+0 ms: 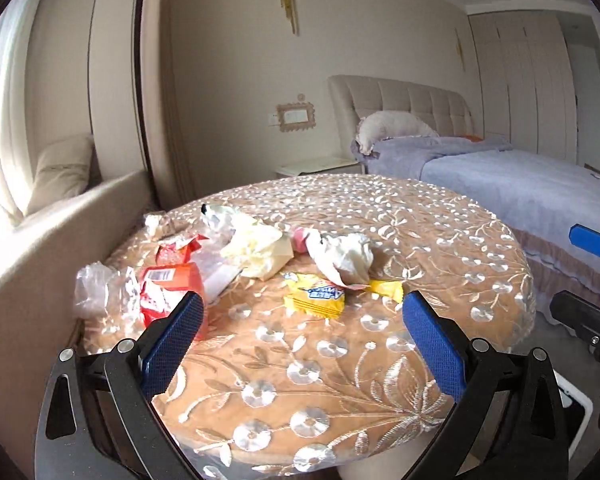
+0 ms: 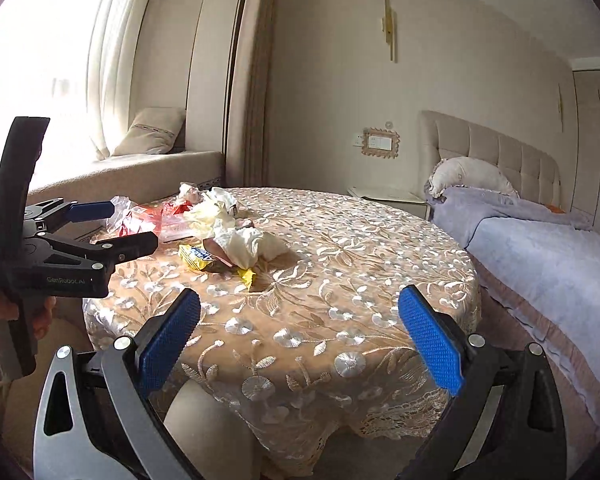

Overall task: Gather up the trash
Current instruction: 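Return both tools to the table and grasp the orange-red box with the left tool, then hold the orange-red box in the left tool while the right tool grasps the white tissue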

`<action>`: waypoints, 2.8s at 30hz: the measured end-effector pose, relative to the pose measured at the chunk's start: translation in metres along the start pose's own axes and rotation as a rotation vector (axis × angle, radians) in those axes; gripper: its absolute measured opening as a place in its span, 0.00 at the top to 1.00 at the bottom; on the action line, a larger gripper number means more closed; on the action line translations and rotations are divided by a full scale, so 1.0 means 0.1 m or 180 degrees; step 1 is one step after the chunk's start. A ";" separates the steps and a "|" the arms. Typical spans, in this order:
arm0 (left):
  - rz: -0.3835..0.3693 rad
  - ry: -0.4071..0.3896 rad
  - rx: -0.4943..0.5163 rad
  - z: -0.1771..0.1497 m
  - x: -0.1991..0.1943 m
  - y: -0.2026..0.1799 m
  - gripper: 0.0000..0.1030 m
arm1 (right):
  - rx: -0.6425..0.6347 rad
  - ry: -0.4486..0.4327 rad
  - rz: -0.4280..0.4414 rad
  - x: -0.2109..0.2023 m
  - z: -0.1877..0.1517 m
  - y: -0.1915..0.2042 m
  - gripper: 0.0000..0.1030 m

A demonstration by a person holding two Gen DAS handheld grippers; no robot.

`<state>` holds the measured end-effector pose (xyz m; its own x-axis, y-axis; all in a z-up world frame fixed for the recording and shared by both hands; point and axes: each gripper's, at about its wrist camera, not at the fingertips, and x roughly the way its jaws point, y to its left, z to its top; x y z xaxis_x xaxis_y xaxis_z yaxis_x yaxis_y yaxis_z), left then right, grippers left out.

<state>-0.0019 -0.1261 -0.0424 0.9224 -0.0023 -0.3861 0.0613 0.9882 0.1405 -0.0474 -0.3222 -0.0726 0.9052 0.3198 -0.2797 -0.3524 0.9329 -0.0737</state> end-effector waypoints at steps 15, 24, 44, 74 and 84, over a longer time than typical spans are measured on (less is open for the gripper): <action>0.0860 0.0672 -0.0749 -0.05 0.67 0.95 0.05 | -0.0222 0.0116 0.0367 0.71 0.33 0.49 0.04; 0.0522 0.1093 -0.1036 -0.13 1.01 1.25 0.75 | -0.0197 0.0183 0.0420 0.98 0.40 0.49 0.04; 0.0362 0.0990 -0.0628 -0.04 1.27 1.48 0.93 | -0.0280 0.0304 0.0445 1.03 0.38 0.65 0.04; -0.0253 0.0257 -0.0698 0.22 0.54 1.06 0.99 | 0.0465 0.1394 0.0125 2.02 0.61 0.14 0.28; -0.0330 0.0185 -0.0674 0.22 0.45 1.03 0.99 | 0.0696 0.1293 0.0586 1.92 0.55 0.13 0.89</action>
<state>0.0543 -0.0276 -0.0251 0.8915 -0.1028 -0.4411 0.0677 0.9932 -0.0947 0.1344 -0.2394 -0.0746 0.6516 0.4329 -0.6228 -0.4004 0.8937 0.2023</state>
